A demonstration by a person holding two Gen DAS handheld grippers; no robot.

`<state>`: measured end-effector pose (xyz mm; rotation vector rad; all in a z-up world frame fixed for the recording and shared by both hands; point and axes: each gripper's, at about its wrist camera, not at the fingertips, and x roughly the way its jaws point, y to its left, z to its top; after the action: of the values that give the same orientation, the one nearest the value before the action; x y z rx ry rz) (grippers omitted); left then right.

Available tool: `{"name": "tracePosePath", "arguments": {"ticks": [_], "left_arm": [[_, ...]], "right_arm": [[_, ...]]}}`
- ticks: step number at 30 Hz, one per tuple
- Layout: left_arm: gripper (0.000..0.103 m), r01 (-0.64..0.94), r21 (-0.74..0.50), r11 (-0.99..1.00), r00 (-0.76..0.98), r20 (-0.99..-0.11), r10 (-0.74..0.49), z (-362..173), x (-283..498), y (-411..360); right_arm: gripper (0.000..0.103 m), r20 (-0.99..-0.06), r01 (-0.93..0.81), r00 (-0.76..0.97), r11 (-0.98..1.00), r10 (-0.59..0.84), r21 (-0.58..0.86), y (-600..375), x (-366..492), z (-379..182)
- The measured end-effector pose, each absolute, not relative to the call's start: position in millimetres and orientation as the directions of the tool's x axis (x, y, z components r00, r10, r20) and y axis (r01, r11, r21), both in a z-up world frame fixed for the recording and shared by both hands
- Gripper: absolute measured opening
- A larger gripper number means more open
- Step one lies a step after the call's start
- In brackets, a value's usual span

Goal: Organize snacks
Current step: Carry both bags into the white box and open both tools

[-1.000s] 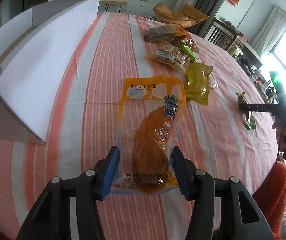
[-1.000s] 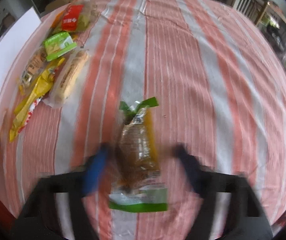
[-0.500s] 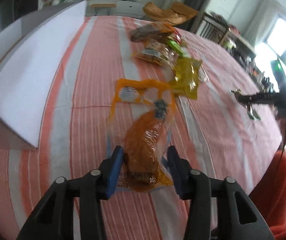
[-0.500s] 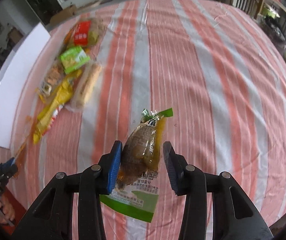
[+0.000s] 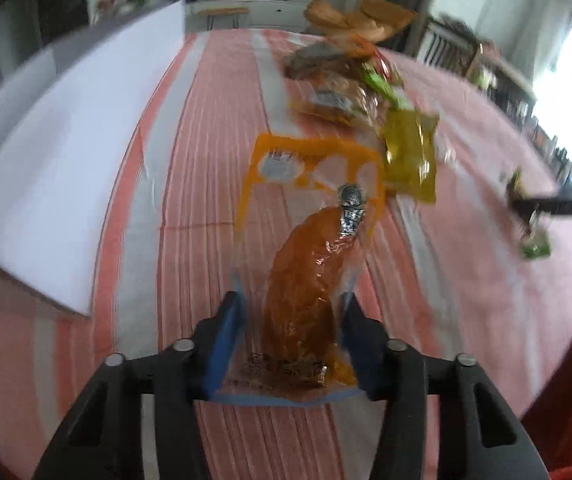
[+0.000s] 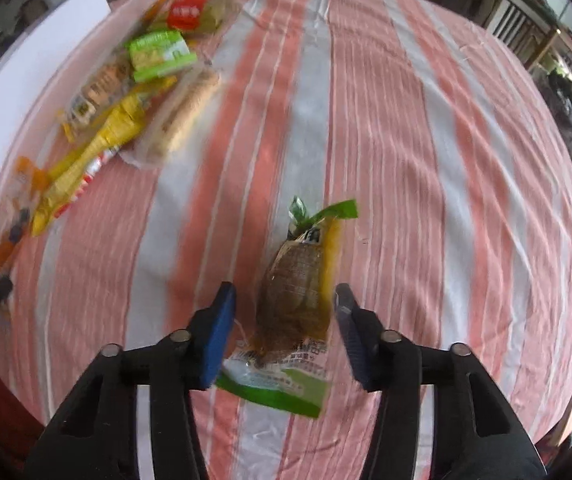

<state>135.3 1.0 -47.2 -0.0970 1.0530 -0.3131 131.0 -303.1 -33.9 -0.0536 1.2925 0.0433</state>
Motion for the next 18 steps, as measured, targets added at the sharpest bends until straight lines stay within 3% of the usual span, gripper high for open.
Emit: {"name": "tracePosePath", "arguments": {"ticks": [6,10,14,18], "left_arm": [[0.046,0.187,-0.455,0.871,0.449,-0.749,-0.487,-38.7,128.6,20.1],[0.046,0.2,-0.558,0.805,0.505,-0.646,-0.573,0.5,126.2,31.8],[0.046,0.213,-0.573,0.792,0.597,-0.565,-0.569,49.9,126.4,63.2],[0.047,0.142,-0.507,0.85,0.692,-0.564,-0.451,85.8,138.7,119.4]], "right_arm": [[0.033,-0.922,0.023,0.351,0.983,0.163,0.183,-326.3,124.0,-6.9],[0.032,-0.883,0.02,0.398,0.96,0.249,0.28,-324.5,126.1,15.1],[0.032,-0.838,-0.038,0.44,0.939,0.323,0.342,-300.8,131.2,45.4],[0.032,-0.777,-0.153,0.471,0.906,0.418,0.395,-246.4,152.3,88.0]]}}
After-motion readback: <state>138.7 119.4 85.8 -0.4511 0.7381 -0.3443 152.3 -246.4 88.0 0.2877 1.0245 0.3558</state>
